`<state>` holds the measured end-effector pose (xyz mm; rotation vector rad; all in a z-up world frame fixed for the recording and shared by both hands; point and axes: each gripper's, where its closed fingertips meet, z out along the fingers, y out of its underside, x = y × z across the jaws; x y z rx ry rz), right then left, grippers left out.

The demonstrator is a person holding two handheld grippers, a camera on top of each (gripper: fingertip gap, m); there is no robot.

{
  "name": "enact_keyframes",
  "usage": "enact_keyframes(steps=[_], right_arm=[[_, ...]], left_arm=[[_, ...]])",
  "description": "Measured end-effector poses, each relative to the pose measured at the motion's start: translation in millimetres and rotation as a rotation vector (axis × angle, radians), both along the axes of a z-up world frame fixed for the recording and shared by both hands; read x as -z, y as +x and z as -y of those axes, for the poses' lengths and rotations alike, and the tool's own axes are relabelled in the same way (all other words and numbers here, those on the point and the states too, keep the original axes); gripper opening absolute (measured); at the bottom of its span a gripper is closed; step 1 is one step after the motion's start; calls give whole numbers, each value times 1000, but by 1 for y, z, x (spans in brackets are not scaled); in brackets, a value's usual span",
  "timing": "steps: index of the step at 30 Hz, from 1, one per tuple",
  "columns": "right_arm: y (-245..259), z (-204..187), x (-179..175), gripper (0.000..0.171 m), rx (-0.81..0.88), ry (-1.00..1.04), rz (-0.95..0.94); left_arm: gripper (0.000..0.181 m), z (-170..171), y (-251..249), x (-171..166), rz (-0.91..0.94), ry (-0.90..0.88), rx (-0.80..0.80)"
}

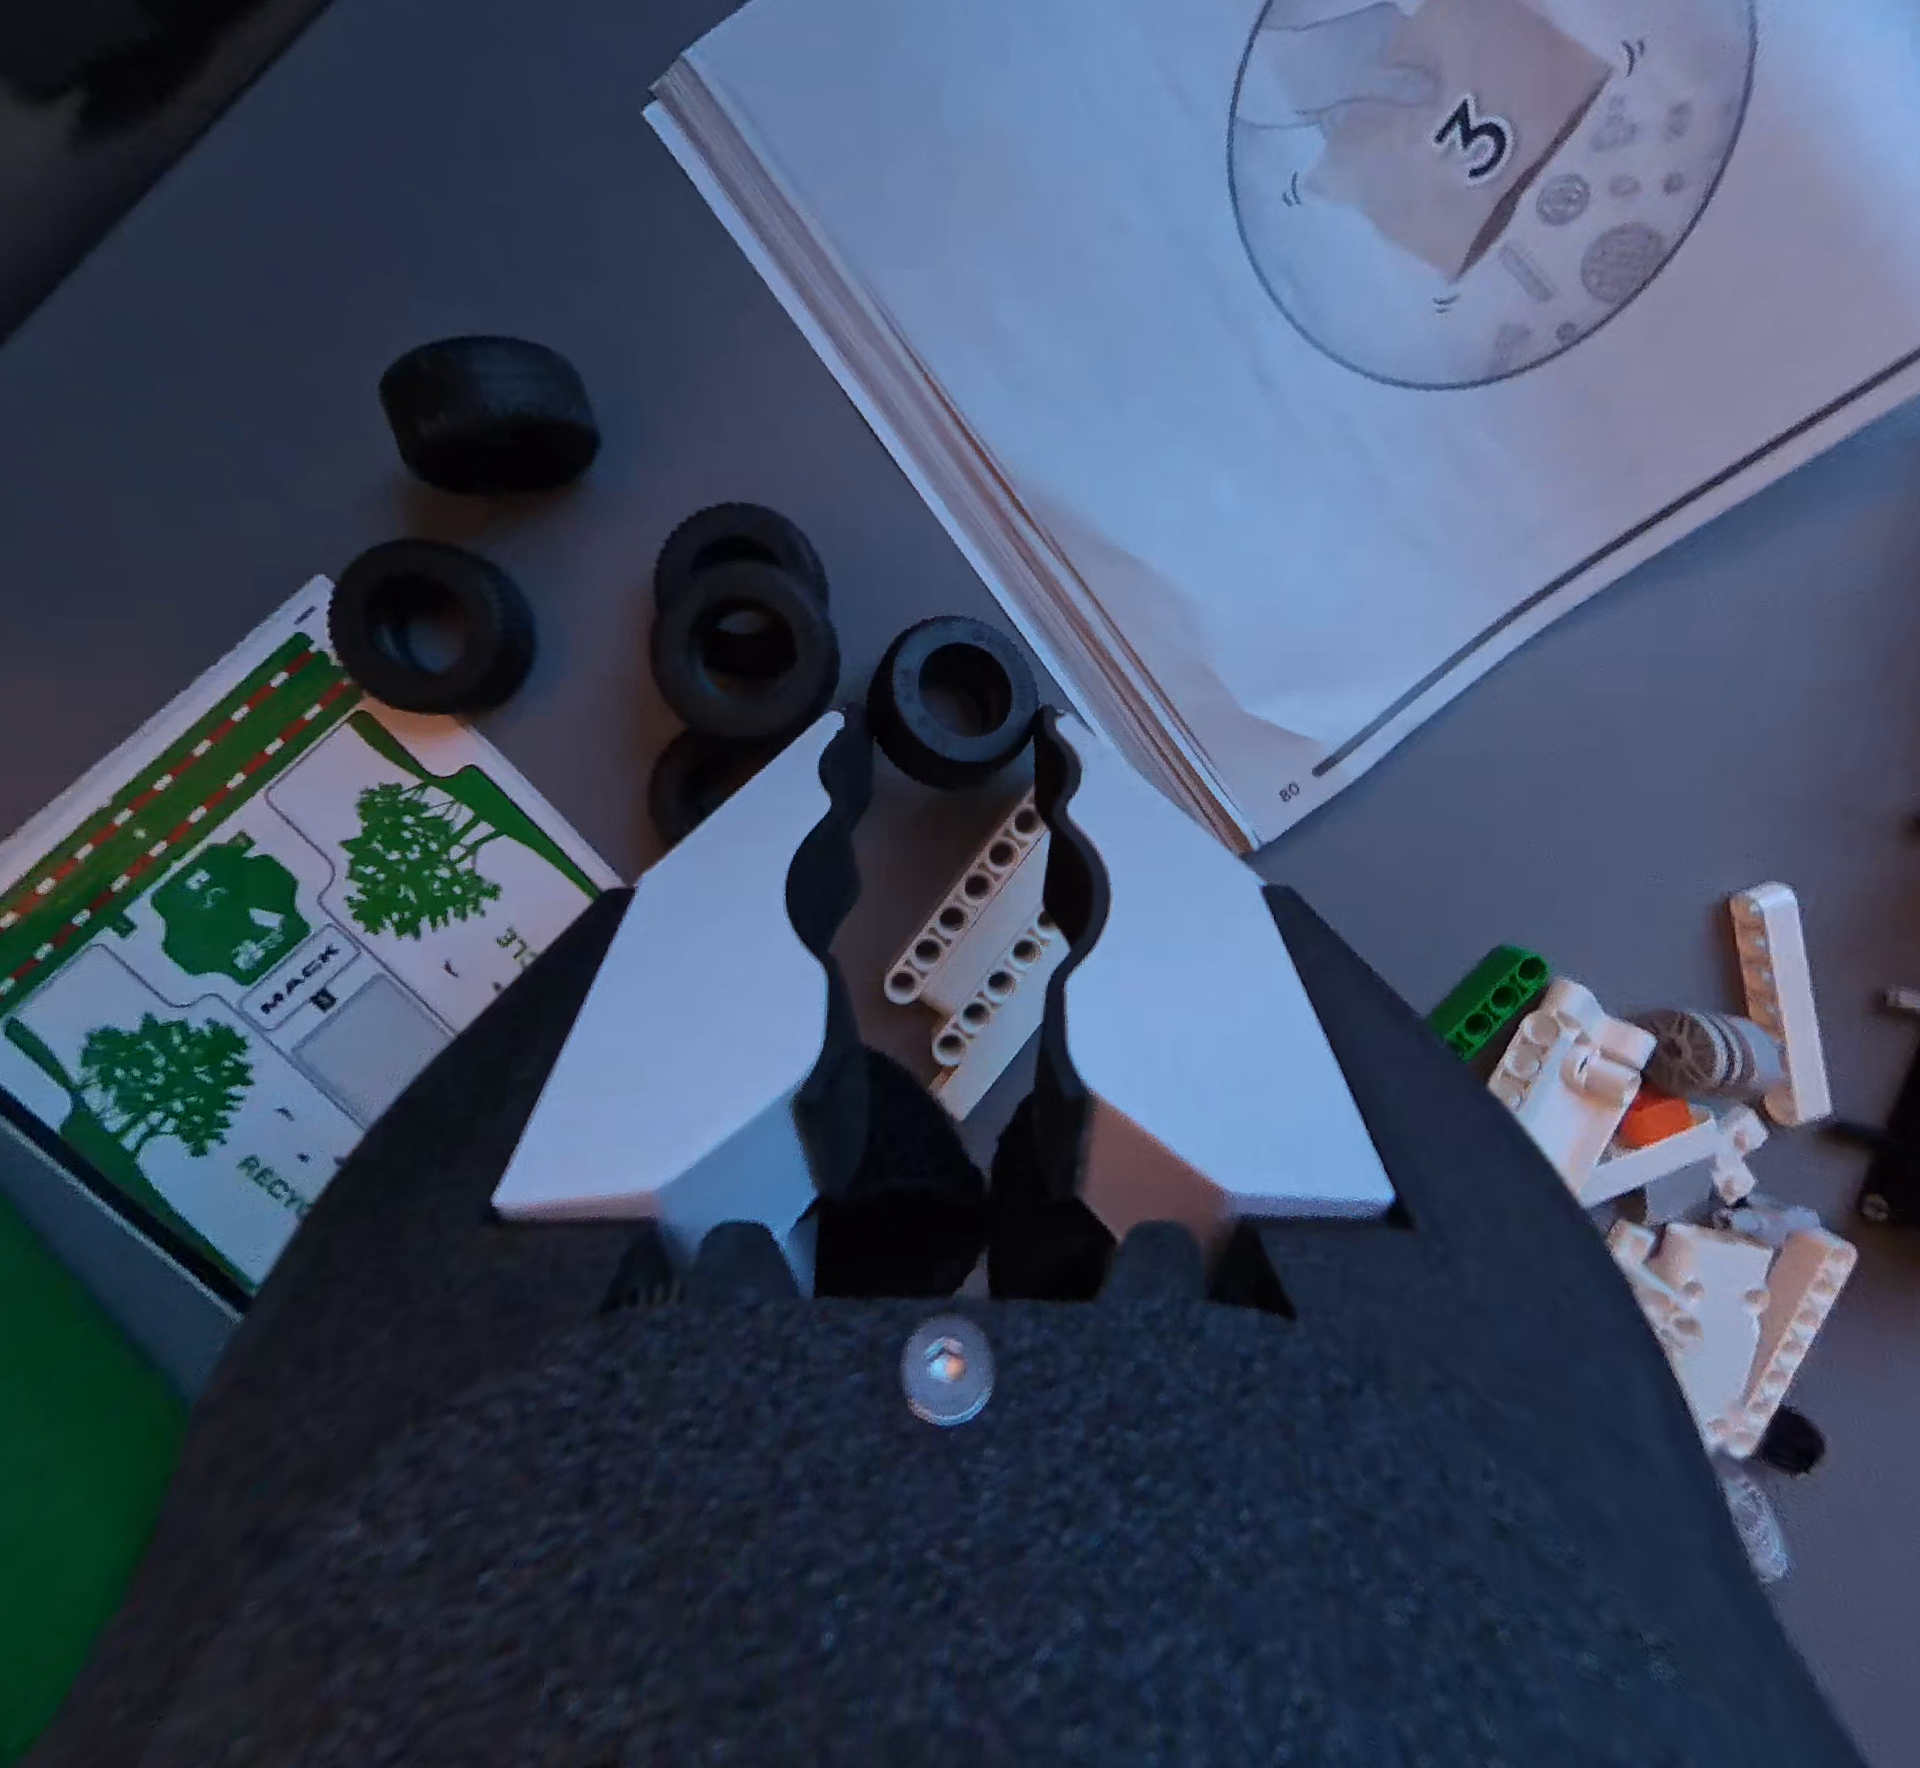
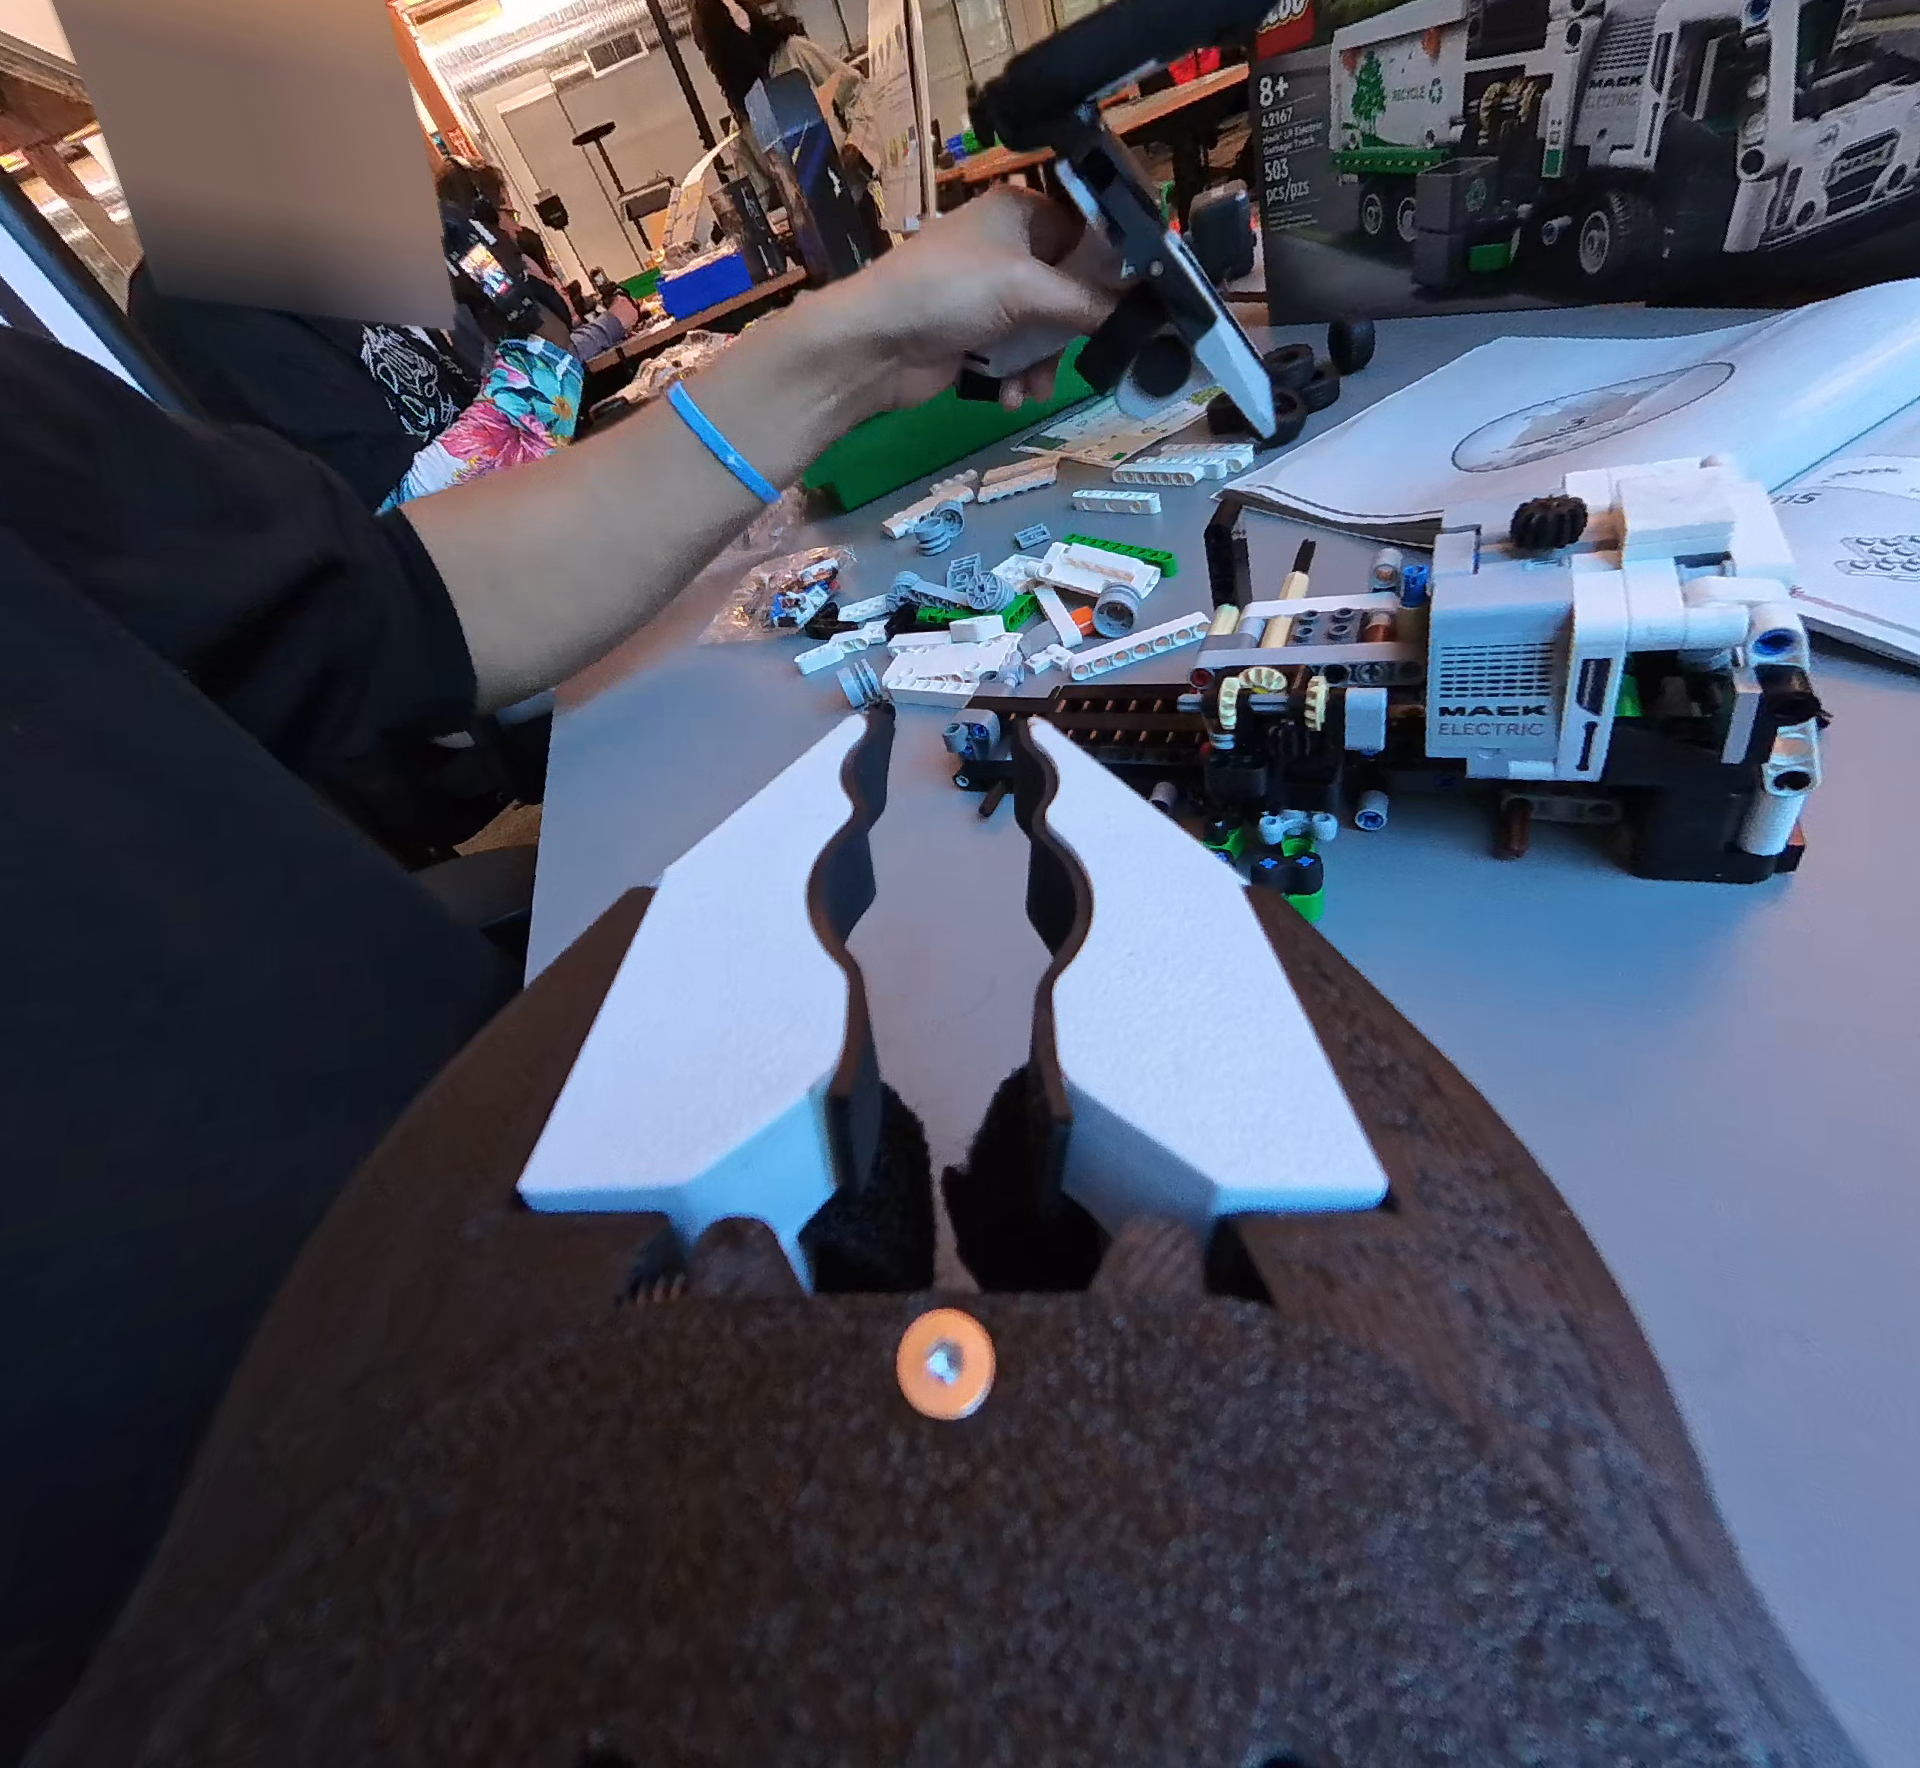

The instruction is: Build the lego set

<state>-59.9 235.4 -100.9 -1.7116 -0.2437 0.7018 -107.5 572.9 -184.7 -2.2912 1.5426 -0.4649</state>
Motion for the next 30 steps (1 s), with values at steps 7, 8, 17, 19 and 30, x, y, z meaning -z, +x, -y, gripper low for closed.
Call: enact_keyframes(steps=[7,8,17,19,30], right_arm=[[-1,0,0,23,-5,-1,3],[-1,0,0,23,-6,-2,2],[-1,-1,1,23,-6,-12,-5],[0,-1,1,23,-6,-13,-20],[-3,-1,1,24,-9,-19,-17]], left_arm=[[51,6,-9,-22,50,91,-55],[52,12,-15,-33,81,97,-55],[54,84,-151,-31,21,150,-4],[51,93,-158,-19,55,138,-24],[38,149,-139,-20,167,210,5]])
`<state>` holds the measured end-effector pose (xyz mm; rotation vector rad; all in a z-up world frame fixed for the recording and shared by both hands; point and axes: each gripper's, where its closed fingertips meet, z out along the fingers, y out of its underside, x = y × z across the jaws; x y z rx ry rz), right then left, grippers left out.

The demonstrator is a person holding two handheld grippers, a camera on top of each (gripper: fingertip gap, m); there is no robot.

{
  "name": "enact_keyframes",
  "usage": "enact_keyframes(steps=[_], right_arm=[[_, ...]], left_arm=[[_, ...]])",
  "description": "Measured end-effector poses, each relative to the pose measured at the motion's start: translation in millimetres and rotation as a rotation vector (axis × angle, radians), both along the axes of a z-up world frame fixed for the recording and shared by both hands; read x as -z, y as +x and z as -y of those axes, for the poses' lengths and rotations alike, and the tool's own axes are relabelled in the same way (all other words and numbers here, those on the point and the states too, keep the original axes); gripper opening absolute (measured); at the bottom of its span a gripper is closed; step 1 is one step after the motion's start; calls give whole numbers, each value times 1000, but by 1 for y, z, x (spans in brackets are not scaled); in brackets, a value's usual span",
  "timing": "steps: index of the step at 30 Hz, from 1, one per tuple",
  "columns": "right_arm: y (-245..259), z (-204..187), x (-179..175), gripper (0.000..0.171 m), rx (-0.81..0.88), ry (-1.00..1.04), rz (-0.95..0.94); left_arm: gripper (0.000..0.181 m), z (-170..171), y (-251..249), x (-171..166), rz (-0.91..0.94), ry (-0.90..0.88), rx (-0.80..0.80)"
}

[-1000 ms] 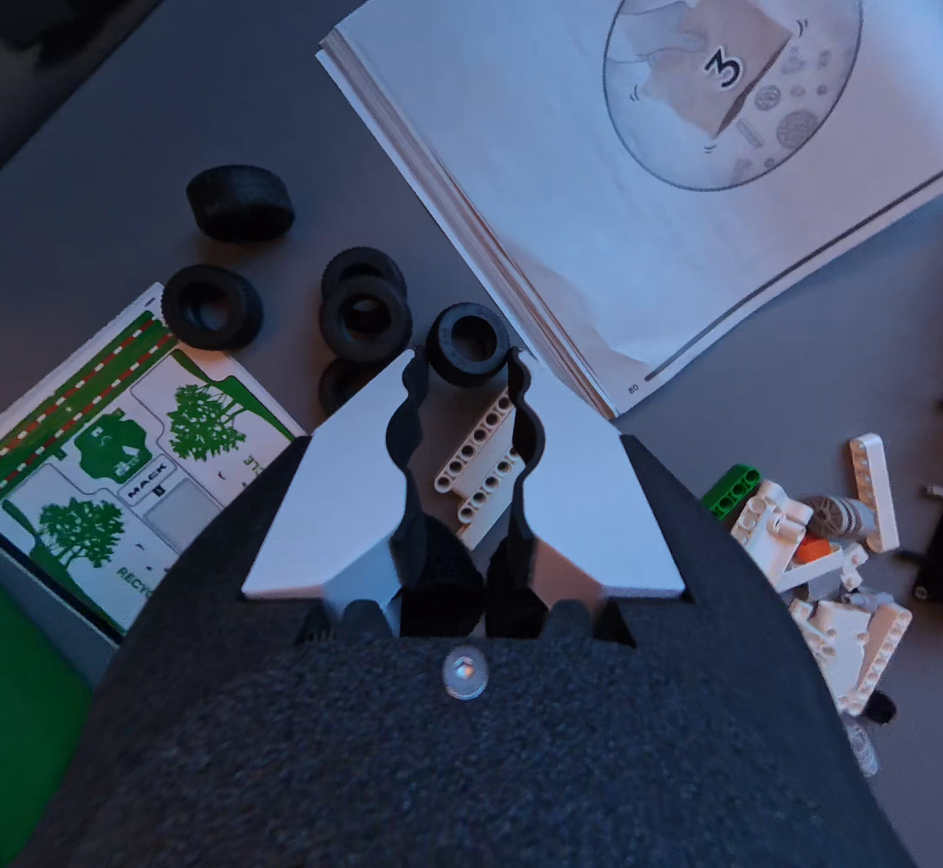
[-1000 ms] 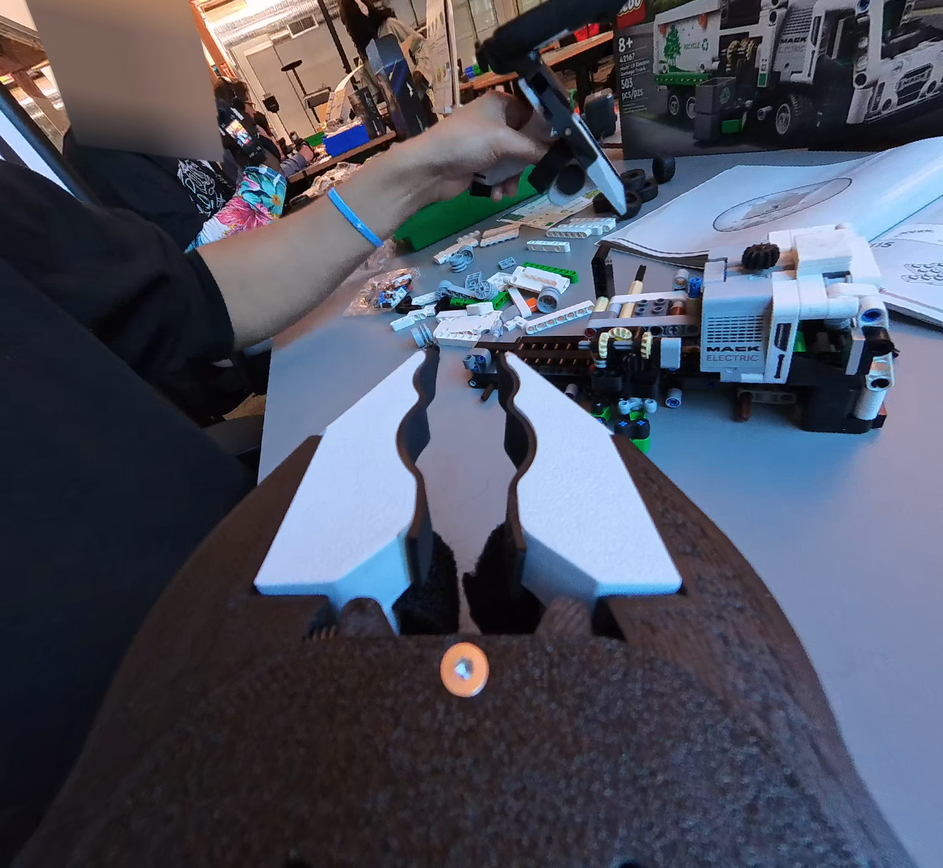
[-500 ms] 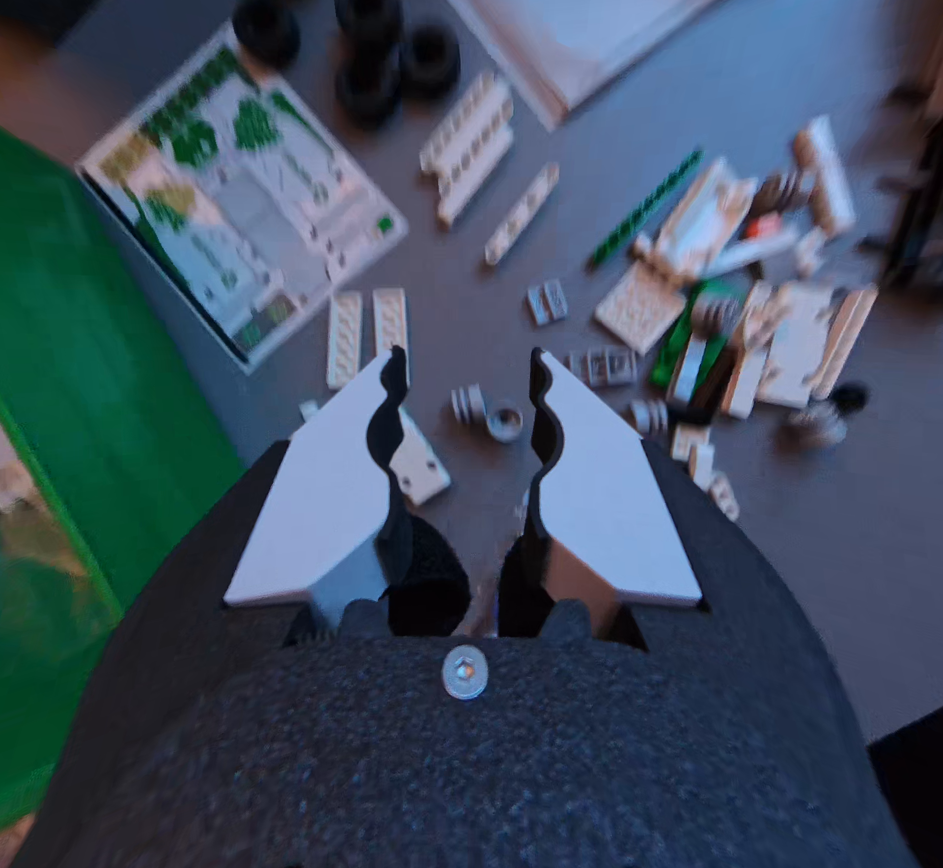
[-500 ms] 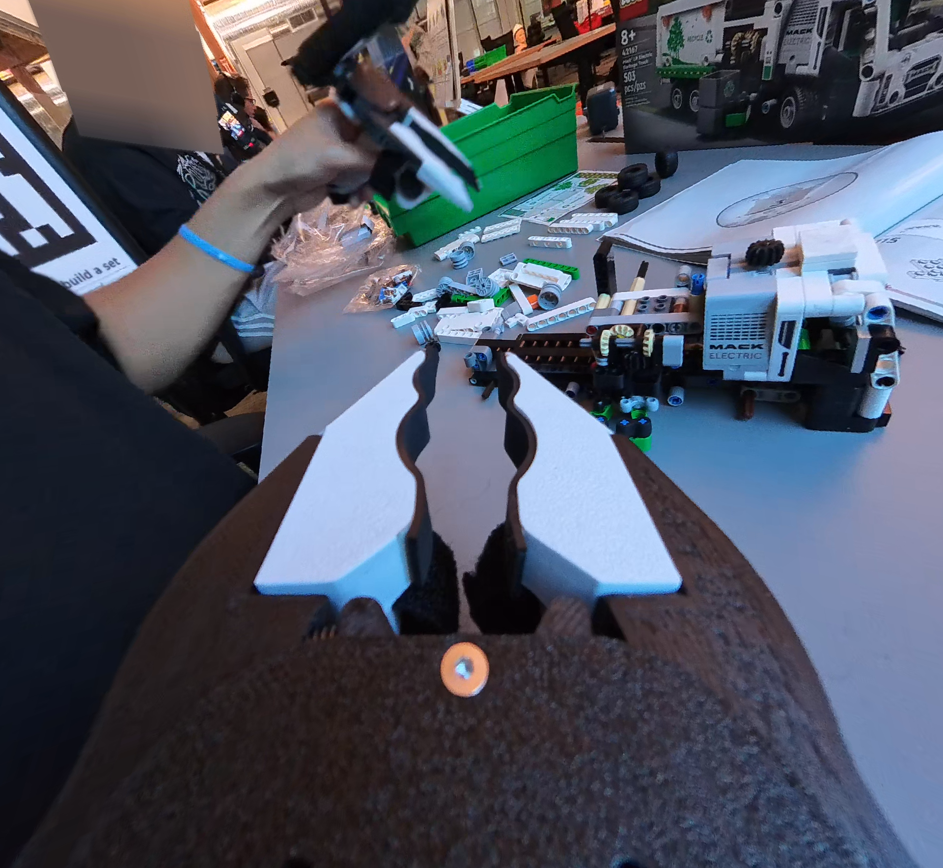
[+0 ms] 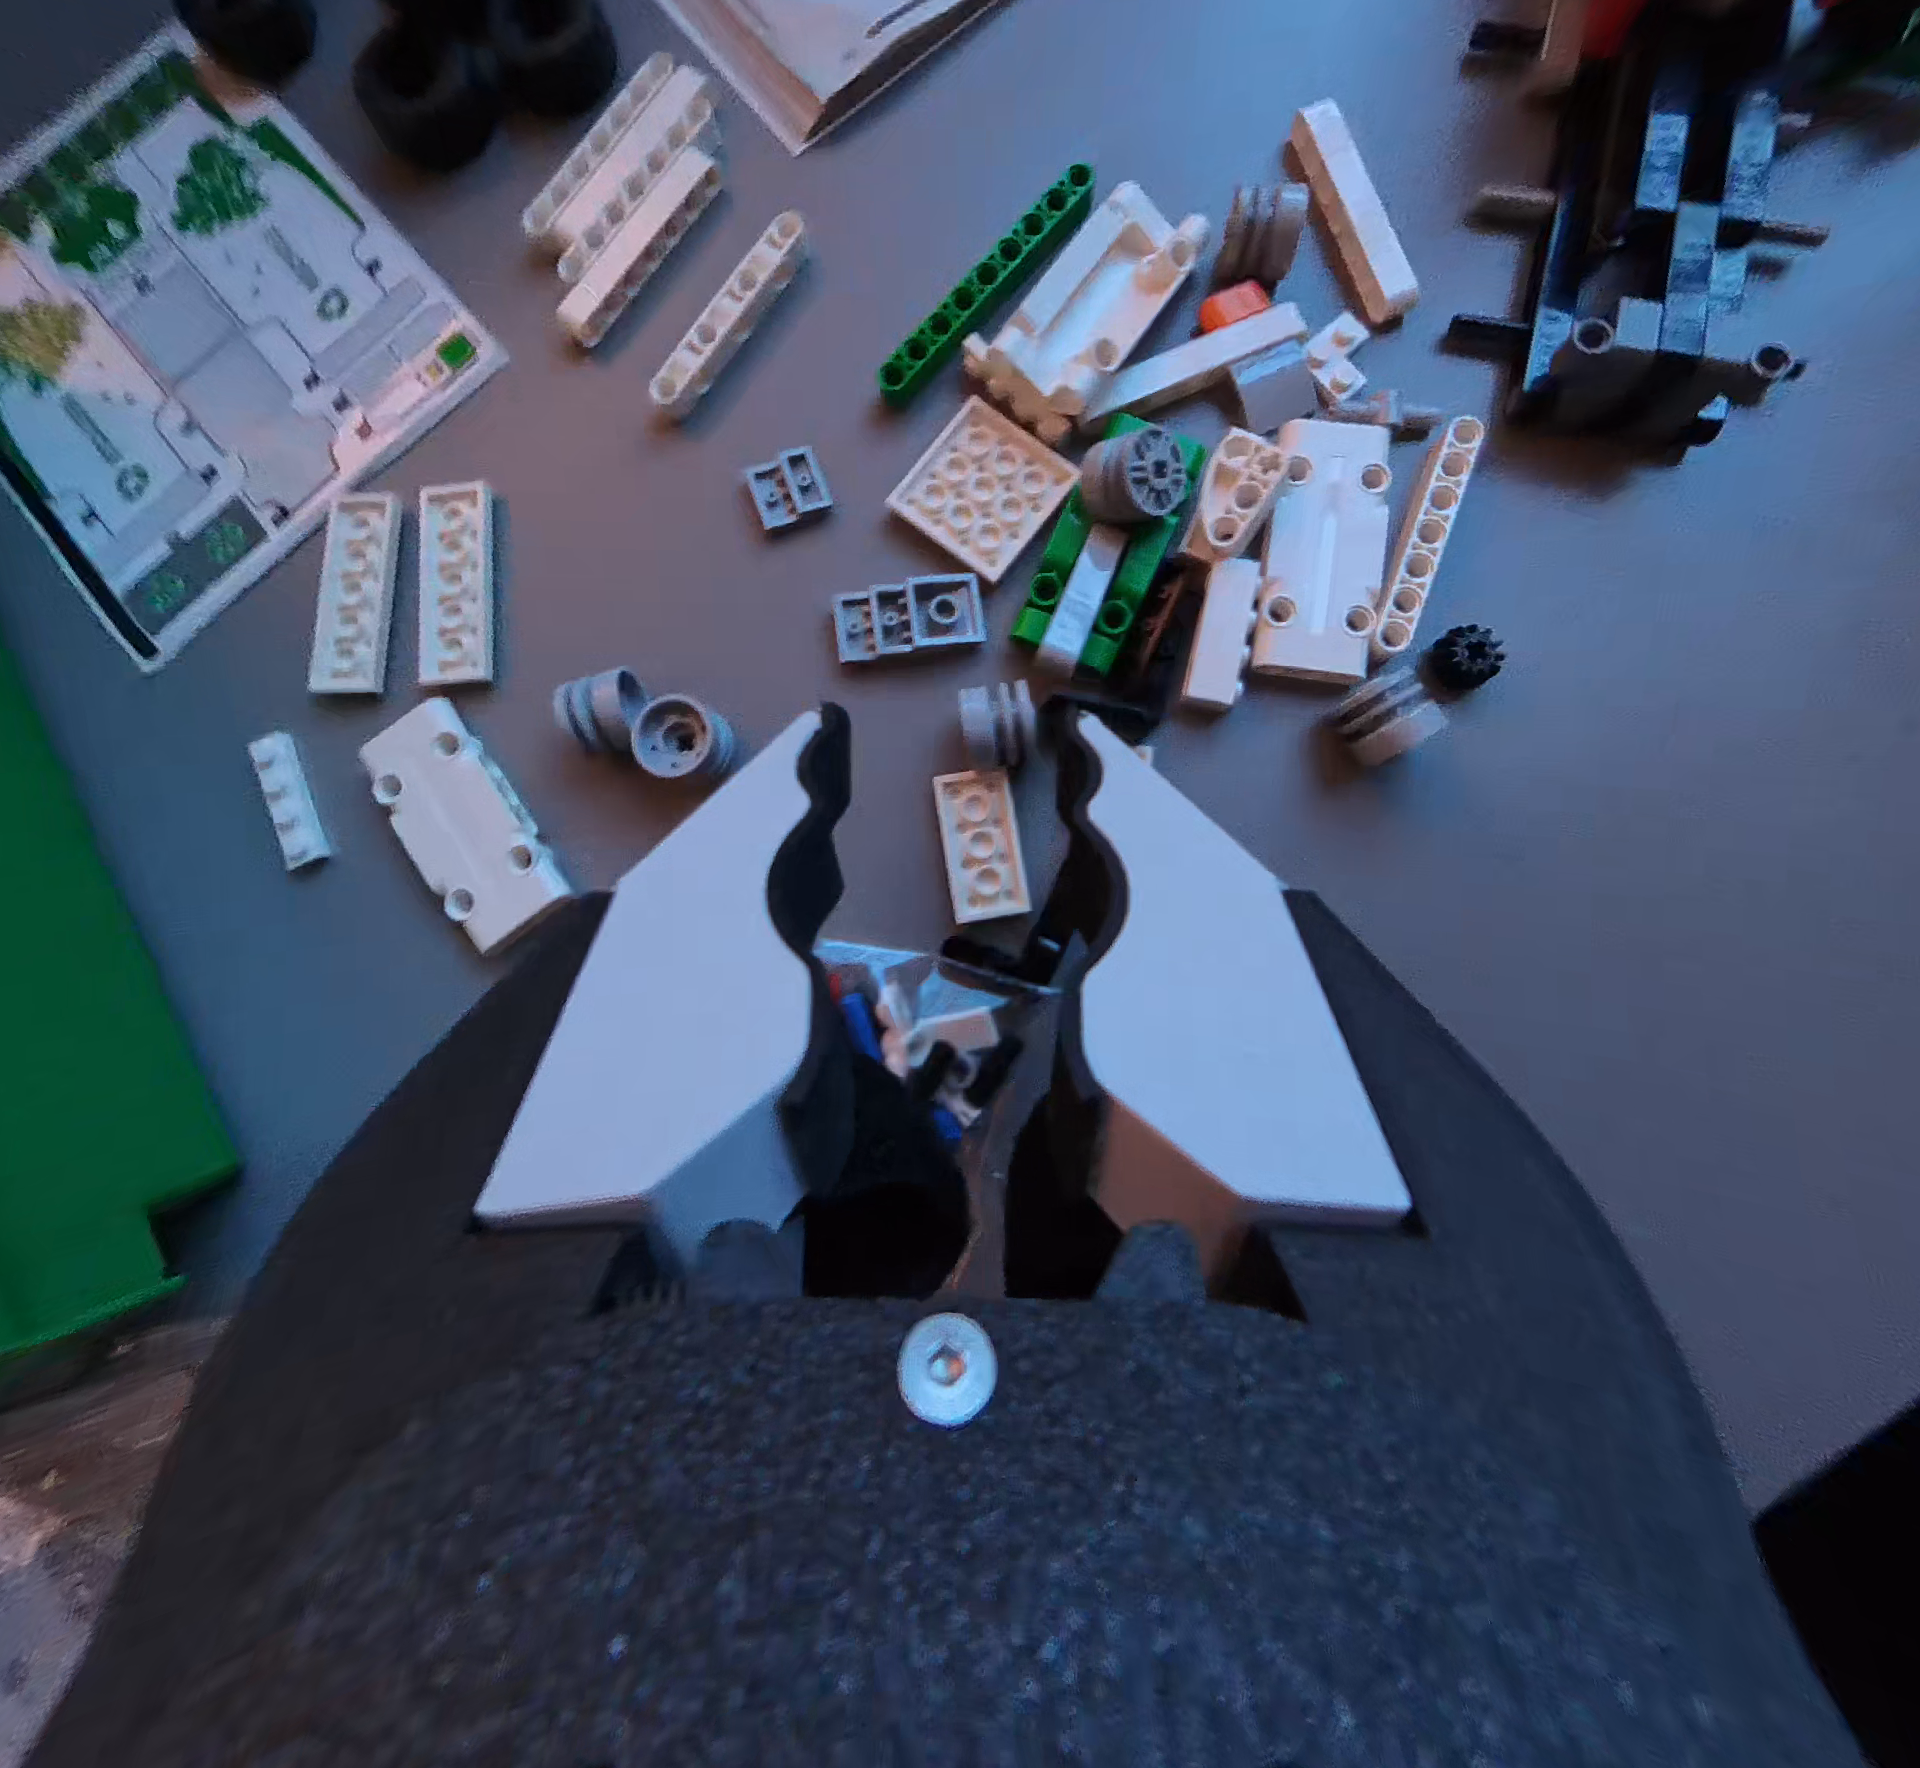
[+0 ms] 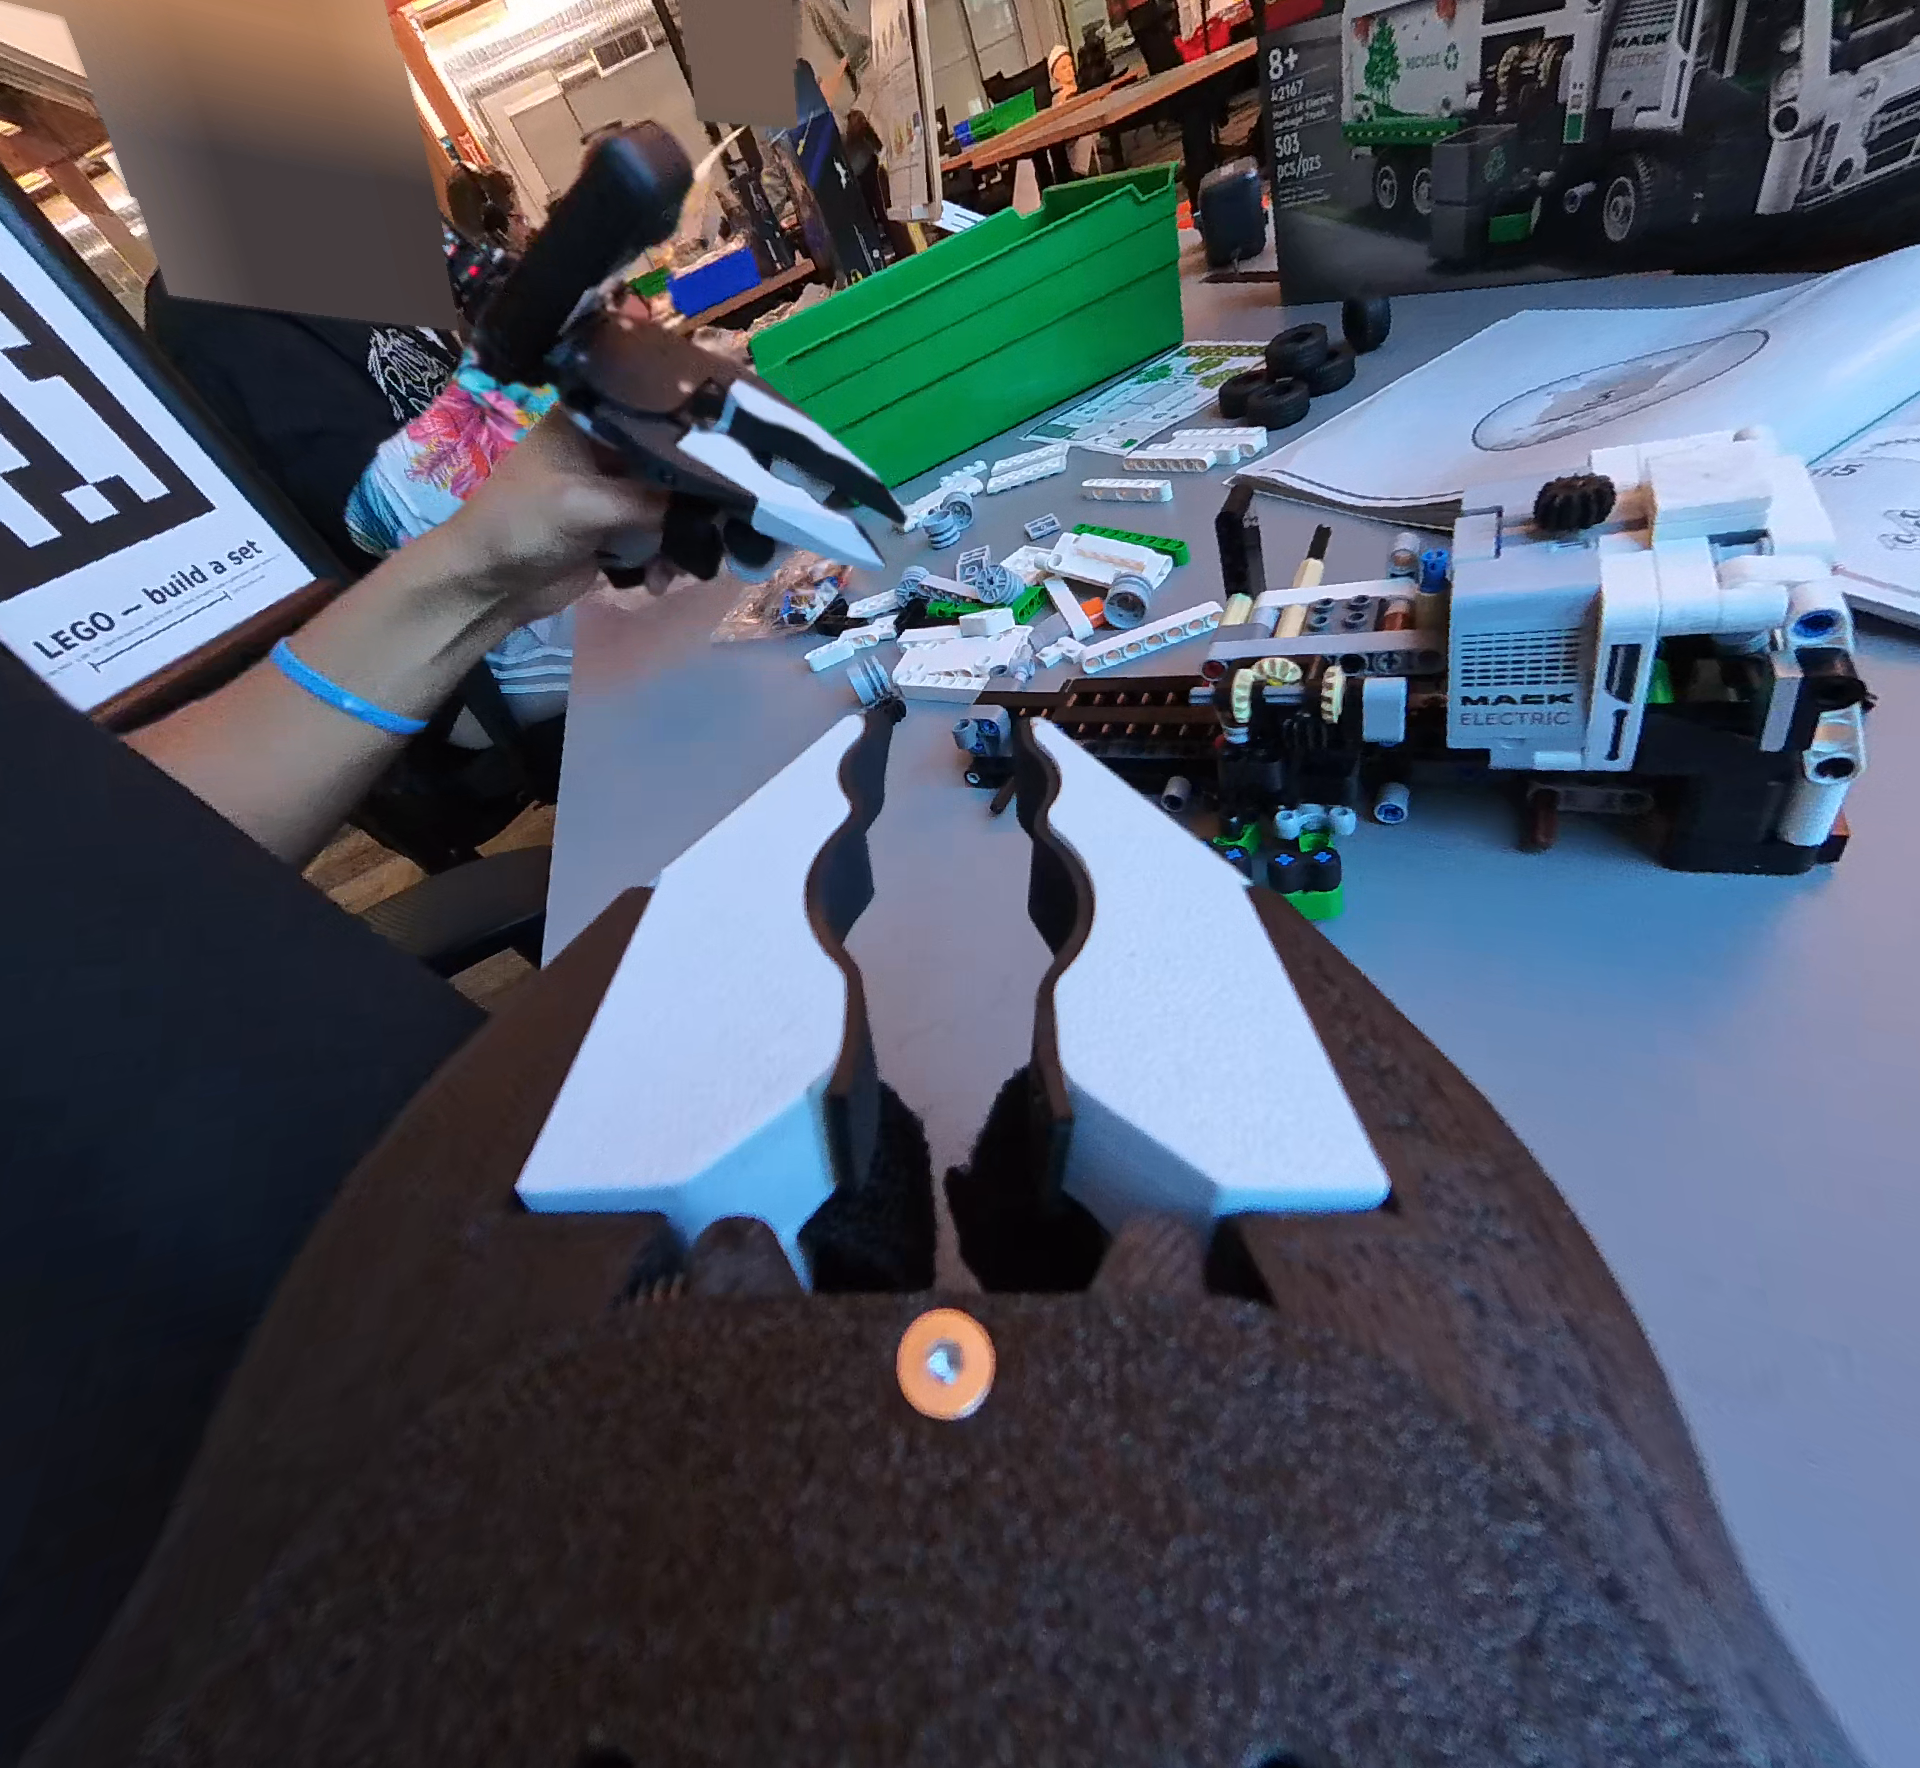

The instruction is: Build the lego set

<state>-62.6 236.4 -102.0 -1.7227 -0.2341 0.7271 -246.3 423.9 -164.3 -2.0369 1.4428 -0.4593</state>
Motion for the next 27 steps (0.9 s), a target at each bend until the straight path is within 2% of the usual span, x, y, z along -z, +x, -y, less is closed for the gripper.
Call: enact_keyframes(steps=[3,7,9,11,15,17,21,27], right_arm=[[-4,-5,-8,21,13,66,28],[-34,-30,-24,20,-63,63,71],[-51,-51,-27,16,-80,42,123],[-68,-74,-21,15,-116,-20,200],[-96,-117,-3,14,-179,-114,354],[-110,-127,-1,14,-233,-139,330],[-125,-135,1,15,-250,-135,308],[-130,-134,5,15,-230,-150,282]], left_arm=[[35,10,6,12,-42,68,26],[33,12,15,18,5,-4,18],[24,11,14,18,16,-29,29],[13,15,15,19,38,-66,54],[13,19,17,17,78,-97,93],[13,12,10,11,88,-85,78],[13,-24,-18,1,93,-48,-40],[13,-42,-29,22,37,-122,-74]])
